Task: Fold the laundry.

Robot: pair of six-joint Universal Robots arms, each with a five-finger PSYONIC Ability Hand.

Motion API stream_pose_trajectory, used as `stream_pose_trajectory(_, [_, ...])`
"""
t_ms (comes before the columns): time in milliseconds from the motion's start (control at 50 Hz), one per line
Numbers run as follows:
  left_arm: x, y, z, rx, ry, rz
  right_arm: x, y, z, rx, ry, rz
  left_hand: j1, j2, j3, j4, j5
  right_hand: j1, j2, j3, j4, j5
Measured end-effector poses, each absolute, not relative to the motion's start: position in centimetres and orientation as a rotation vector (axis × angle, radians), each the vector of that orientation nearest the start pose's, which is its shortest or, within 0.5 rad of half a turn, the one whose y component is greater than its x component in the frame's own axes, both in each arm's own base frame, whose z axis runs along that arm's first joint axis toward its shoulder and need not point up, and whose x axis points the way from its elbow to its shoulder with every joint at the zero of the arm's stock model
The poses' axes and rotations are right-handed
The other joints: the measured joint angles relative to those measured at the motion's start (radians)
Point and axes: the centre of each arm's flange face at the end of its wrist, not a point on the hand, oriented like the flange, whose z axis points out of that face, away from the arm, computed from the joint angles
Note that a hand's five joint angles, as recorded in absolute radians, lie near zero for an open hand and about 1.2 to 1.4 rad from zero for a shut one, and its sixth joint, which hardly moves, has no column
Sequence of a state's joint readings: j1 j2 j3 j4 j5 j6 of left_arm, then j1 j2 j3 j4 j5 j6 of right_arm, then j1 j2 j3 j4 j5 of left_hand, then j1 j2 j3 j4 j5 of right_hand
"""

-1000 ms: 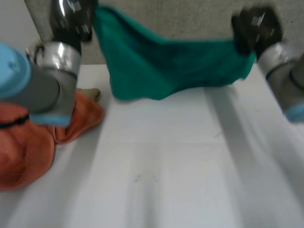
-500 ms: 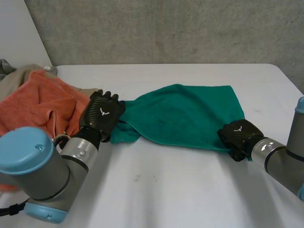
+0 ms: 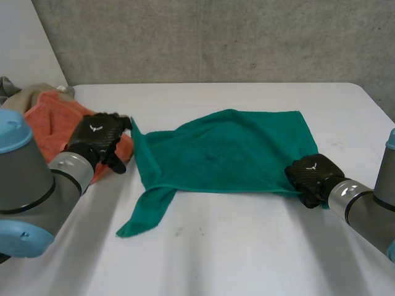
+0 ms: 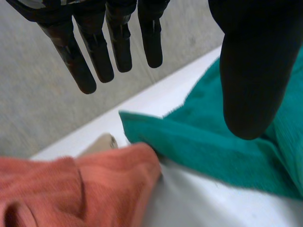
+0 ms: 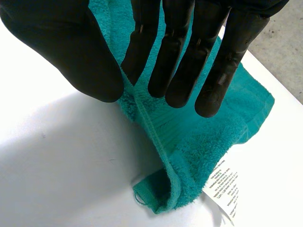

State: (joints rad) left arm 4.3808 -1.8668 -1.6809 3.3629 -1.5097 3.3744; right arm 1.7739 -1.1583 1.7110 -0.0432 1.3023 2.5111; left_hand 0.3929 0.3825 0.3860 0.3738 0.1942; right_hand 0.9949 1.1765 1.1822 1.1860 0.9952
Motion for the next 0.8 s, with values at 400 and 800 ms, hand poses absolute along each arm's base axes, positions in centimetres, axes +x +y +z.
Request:
stream_pose_trajectory(400, [-23.7,-24.9,18.0,0.768,2.648,-1.774,21.0,-28.2,14.5,-1.256,2.377,-1.626,0.143,0.153,0.151,0.166,0.172,0.0,0.0,0.0,0.0,0.0])
stream_pose_trajectory(800, [-23.7,-24.2,14.9,0.616,2.837,-1.653,20.9,-28.1,14.3,-1.254,2.383,-1.617,0.22,0.231,0.226,0.242,0.246,0.0,0.0,0.0,0.0,0.0])
